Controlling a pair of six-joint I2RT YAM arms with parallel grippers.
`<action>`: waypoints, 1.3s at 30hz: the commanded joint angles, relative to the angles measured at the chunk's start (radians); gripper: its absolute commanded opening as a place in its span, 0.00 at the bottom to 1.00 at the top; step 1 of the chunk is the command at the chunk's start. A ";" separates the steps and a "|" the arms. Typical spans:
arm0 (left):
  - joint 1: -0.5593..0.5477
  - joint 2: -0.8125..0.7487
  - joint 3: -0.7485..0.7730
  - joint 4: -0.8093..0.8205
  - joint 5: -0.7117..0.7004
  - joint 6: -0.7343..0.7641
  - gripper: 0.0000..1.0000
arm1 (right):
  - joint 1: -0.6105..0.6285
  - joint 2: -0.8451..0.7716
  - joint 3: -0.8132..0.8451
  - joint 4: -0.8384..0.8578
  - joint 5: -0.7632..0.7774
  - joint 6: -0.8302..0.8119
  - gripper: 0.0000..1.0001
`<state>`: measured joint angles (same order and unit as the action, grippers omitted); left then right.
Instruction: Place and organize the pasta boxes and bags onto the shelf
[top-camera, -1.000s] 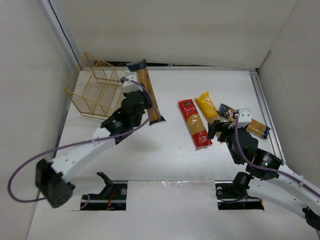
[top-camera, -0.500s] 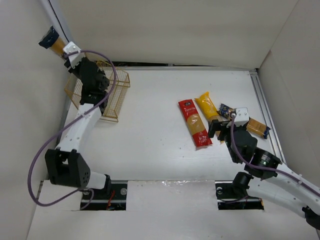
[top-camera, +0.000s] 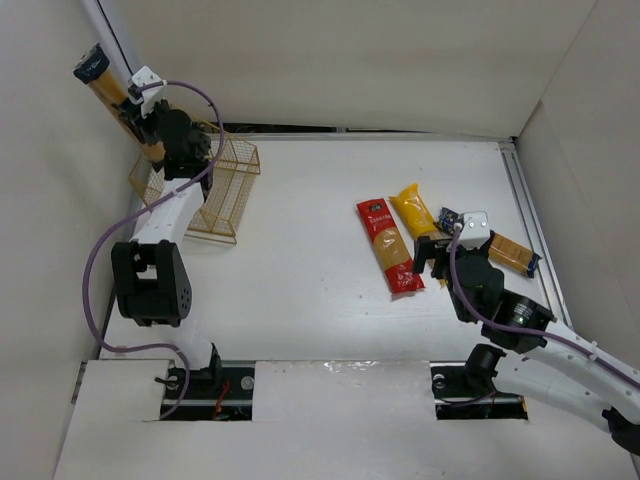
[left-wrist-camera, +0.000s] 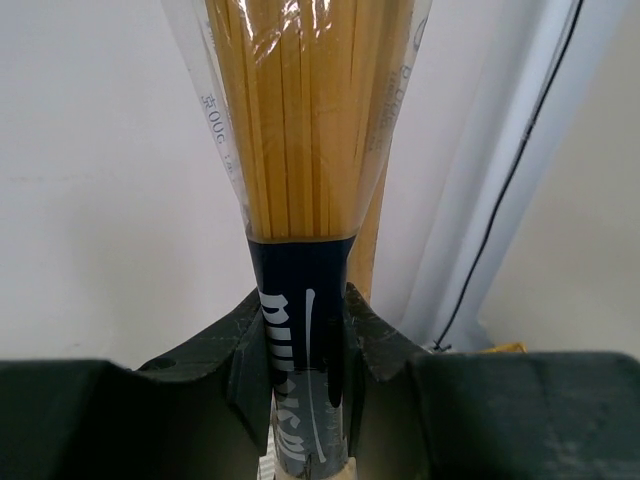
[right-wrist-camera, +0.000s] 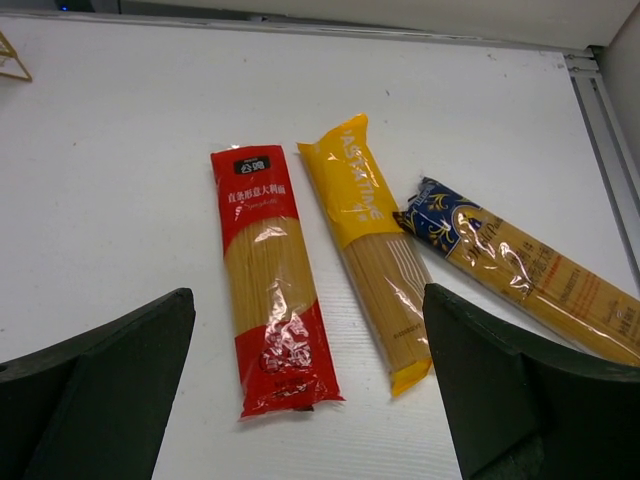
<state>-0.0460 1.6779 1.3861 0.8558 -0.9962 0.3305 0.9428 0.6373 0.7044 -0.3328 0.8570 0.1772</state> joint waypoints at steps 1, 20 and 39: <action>0.020 -0.021 0.100 0.284 0.025 0.083 0.00 | -0.004 -0.004 0.033 0.008 0.016 0.021 1.00; 0.020 0.169 -0.015 0.800 -0.093 0.281 0.00 | -0.004 -0.004 0.023 0.008 0.045 0.048 1.00; -0.032 0.154 -0.153 1.215 -0.375 0.524 0.84 | -0.004 0.027 0.014 0.037 0.007 0.048 1.00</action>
<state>-0.0574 1.9167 1.2491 1.2747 -1.3144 0.8013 0.9428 0.6697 0.7040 -0.3317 0.8715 0.2142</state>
